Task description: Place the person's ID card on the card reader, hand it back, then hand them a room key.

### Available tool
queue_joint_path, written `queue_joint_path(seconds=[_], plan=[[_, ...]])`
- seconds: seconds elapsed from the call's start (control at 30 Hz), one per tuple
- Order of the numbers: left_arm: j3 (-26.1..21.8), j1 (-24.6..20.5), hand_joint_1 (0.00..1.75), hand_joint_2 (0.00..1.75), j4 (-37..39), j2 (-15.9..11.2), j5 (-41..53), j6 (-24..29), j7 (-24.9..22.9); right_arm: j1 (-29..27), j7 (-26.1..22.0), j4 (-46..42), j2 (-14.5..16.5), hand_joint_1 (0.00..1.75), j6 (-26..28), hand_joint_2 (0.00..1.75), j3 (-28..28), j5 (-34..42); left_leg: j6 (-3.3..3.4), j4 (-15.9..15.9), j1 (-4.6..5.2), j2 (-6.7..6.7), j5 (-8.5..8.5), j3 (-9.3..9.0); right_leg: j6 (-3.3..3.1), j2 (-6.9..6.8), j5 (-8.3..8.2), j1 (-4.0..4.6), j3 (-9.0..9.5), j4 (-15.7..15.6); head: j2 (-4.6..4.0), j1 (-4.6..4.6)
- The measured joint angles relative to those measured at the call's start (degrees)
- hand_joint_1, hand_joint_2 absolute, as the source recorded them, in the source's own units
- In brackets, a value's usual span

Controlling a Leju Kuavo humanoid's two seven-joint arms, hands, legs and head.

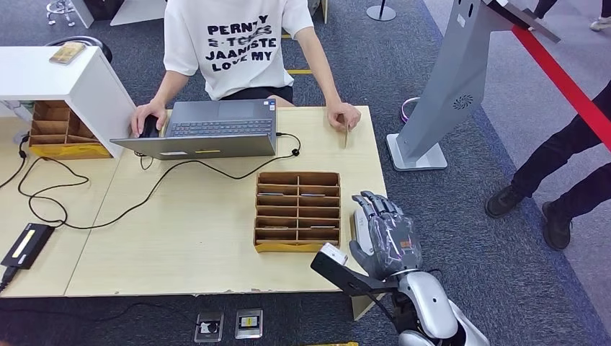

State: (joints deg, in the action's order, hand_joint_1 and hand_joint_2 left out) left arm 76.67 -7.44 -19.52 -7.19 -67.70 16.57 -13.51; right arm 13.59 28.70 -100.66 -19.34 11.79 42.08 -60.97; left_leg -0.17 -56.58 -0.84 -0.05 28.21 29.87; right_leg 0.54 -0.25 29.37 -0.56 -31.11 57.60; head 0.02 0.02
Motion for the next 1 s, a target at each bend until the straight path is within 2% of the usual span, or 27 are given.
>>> queue_joint_path(seconds=[0.2, 0.47, 0.8, 1.0], plan=[[0.63, -0.04, 0.0, 0.0, 1.31, 0.22, 1.7, -2.14, 1.47, -0.8, 0.19, -0.03, 0.31, 0.48, -3.21, 1.75, -0.47, -1.49, 0.0, 0.0, 0.0, 0.0, 0.0, 0.0, 0.0, 0.0, 0.0, 0.0, 0.0, 0.0, 0.0, 0.0], [1.07, -0.14, 0.0, 0.0, 2.48, 0.5, 2.91, -2.87, 2.27, -1.0, -0.31, -0.02, 0.67, 0.45, -4.36, 1.75, -0.87, -1.77, 0.0, 0.0, 0.0, 0.0, 0.0, 0.0, 0.0, 0.0, 0.0, 0.0, 0.0, 0.0, 0.0, 0.01], [1.47, -0.4, 0.0, 0.0, 3.46, 0.91, 3.66, -3.17, 2.87, 0.88, -3.17, 0.98, 2.45, 0.49, -5.92, 1.75, -0.86, -0.33, 0.0, 0.0, 0.0, 0.0, 0.0, 0.02, 0.0, -0.02, 0.0, 0.0, 0.02, 0.01, 0.0, 0.01], [1.62, -0.41, 0.0, 0.0, 3.93, 1.11, 3.1, -2.94, 2.94, 2.85, -5.14, 2.55, 3.71, 0.45, -6.03, 1.75, -0.71, 1.43, 0.0, 0.01, 0.0, -0.01, 0.0, 0.03, 0.0, -0.01, 0.0, 0.0, 0.02, 0.01, 0.0, 0.0]])
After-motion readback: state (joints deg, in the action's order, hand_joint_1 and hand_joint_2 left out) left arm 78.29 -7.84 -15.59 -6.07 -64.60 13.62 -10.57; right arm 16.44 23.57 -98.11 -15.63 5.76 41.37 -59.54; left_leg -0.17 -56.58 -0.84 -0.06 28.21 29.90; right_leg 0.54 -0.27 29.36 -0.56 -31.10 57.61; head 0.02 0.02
